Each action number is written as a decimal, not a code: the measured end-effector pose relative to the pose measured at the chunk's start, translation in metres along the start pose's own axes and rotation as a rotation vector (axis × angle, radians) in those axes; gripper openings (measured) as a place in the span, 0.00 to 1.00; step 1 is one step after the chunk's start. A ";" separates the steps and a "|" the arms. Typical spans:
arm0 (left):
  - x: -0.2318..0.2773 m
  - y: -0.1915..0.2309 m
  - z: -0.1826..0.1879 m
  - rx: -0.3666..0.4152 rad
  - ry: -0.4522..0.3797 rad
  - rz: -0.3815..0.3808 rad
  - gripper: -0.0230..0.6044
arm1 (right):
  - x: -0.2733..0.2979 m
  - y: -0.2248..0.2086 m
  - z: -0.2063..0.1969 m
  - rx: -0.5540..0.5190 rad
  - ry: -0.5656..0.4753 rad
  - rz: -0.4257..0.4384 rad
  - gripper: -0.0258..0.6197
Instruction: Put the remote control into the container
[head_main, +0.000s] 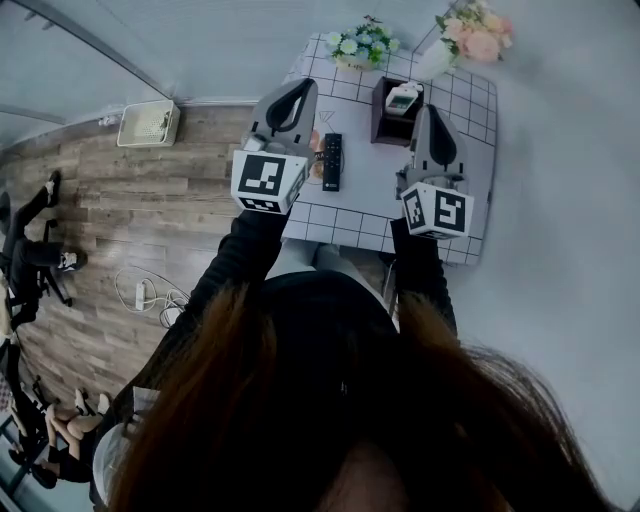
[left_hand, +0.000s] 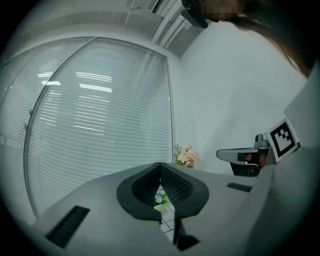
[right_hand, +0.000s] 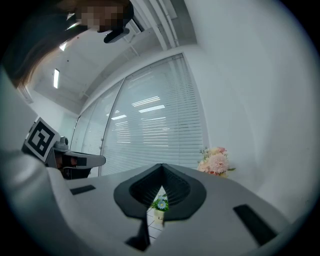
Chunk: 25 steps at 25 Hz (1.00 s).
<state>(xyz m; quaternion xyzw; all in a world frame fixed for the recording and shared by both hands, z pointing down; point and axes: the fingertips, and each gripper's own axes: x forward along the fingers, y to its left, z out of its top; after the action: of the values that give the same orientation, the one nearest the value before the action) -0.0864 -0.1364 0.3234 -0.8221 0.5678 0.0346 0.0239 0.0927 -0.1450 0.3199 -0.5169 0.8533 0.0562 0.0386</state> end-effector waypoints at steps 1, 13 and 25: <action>-0.001 0.001 -0.001 0.004 0.002 0.000 0.05 | 0.000 0.001 -0.001 -0.001 0.001 0.003 0.07; -0.013 0.013 -0.018 -0.003 0.046 0.022 0.05 | 0.007 0.024 -0.034 0.052 0.105 0.015 0.07; -0.024 0.037 -0.050 -0.032 0.105 0.043 0.05 | 0.025 0.058 -0.122 0.090 0.353 0.020 0.07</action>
<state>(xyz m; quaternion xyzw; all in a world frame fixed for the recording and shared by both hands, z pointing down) -0.1280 -0.1307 0.3758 -0.8106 0.5852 0.0010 -0.0200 0.0286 -0.1574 0.4413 -0.5078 0.8537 -0.0734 -0.0890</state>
